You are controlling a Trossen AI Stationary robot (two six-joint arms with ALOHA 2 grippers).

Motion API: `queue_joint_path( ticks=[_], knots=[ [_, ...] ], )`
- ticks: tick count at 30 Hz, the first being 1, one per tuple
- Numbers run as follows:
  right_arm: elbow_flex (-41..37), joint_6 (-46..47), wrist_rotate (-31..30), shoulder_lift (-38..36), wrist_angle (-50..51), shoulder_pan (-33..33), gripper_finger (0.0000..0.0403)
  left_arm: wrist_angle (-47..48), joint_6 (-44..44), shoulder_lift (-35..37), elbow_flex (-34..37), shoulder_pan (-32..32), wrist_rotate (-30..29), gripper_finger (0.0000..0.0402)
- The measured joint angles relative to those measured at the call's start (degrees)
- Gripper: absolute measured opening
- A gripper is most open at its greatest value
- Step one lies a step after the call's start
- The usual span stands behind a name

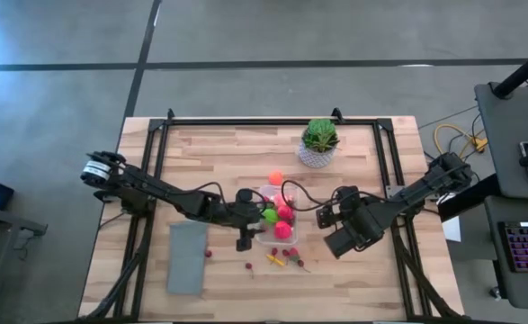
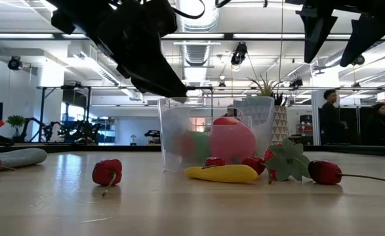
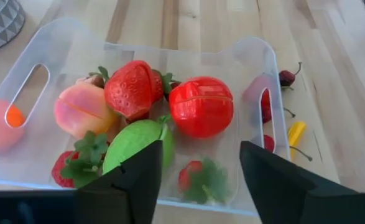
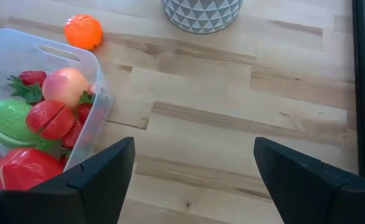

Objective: Pick and placing Produce into tupperware
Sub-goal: Put the red strawberry into the transparent bin, then put the orange pumpkin into the transparent bin

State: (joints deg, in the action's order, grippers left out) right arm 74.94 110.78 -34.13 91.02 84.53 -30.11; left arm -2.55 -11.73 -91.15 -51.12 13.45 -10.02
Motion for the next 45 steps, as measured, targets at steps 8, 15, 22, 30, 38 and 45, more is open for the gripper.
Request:
queue_joint_path(
  ticks=[8,15,22,30,38,45],
  knots=[
    [-0.1,0.0,-0.2,0.0,0.0,0.0,0.0320,2.9,1.7,1.0,0.0,0.0,-0.2,0.0245],
    [-0.1,-0.5,-0.2,0.0,-0.6,0.0,0.0324,20.6,0.8,8.9,-1.0,0.6,-0.3,0.0247],
    [-0.5,-7.3,-0.6,0.1,-4.8,0.1,0.0319,35.1,-6.0,18.9,-0.5,3.7,-0.4,0.0247],
    [-1.6,-12.3,-0.6,0.1,-7.1,0.5,0.0323,39.6,-10.5,22.9,2.7,12.3,2.5,0.0247],
    [-2.4,-12.5,-0.2,0.1,-8.6,0.5,0.0319,41.1,-14.8,17.5,3.7,18.5,3.0,0.0247],
    [-2.4,-14.1,0.4,0.1,-17.7,3.8,0.0319,40.4,-21.0,16.2,3.3,18.5,3.5,0.0247]
  ],
)
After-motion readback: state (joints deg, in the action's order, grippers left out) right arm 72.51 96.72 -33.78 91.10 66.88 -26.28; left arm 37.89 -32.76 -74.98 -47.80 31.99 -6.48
